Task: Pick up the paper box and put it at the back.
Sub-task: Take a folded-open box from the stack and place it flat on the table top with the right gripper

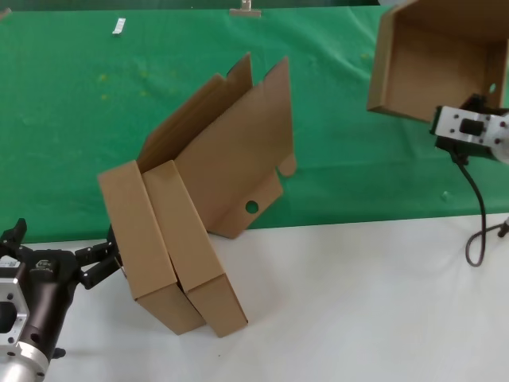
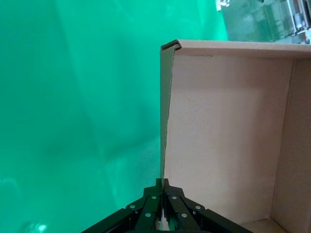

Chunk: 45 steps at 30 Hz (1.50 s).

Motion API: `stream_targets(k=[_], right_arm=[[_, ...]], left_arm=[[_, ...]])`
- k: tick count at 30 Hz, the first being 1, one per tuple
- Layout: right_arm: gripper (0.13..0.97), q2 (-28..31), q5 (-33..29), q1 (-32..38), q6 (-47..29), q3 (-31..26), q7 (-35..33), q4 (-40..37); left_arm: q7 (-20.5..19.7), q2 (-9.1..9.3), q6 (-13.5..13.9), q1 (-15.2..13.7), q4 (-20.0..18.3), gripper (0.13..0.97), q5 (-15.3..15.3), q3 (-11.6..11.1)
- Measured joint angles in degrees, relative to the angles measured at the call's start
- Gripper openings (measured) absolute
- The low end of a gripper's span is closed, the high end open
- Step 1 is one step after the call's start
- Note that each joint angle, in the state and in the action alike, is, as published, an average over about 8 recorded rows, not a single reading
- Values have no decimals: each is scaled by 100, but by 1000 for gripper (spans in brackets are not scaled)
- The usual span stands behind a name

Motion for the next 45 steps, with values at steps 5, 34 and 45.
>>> stream_targets(k=[5, 34, 45], right_arm=[[152, 76, 28, -72, -40, 9, -79, 2], [165, 126, 166, -181, -21, 78, -238, 6], [249, 159, 259, -265, -149, 154, -512, 10]], left_arm=[[0, 0, 0, 0, 0, 966, 0, 0], [0, 0, 0, 0, 0, 966, 0, 0], [0, 0, 0, 0, 0, 966, 0, 0]])
